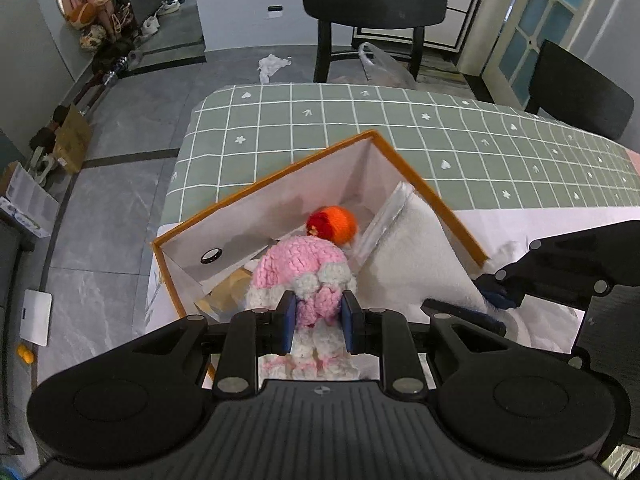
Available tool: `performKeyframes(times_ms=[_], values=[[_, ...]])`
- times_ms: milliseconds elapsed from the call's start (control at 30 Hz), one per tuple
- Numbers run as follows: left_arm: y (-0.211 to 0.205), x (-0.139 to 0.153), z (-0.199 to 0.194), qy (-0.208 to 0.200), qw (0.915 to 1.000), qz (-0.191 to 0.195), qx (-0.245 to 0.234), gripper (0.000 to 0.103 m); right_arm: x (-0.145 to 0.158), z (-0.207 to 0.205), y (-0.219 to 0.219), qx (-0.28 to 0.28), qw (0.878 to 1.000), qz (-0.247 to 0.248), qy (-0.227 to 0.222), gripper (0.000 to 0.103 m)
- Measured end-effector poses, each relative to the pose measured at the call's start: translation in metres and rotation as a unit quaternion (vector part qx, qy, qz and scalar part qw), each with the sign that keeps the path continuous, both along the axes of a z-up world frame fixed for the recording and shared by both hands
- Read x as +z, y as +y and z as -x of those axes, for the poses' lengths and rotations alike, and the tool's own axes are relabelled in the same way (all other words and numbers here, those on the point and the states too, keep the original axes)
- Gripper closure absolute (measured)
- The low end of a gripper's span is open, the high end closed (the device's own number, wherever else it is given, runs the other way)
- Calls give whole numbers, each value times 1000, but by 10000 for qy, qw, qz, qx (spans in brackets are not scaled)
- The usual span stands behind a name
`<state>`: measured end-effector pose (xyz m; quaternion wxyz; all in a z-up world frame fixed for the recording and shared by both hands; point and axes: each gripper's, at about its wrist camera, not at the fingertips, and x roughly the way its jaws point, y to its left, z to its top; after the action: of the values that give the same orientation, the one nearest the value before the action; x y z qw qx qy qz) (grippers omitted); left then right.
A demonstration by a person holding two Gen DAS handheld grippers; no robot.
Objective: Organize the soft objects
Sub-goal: 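Carry the knitted ball and cream pouch over the orange box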
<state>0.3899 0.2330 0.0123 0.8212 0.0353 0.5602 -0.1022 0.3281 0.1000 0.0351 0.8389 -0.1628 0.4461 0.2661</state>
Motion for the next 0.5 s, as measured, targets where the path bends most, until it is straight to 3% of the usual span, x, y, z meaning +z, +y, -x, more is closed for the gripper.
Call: performKeyframes(times_ms=[500], values=[[18, -30, -7, 115, 9999, 52, 16, 77, -31, -43, 20, -292, 9995, 92, -33, 93]])
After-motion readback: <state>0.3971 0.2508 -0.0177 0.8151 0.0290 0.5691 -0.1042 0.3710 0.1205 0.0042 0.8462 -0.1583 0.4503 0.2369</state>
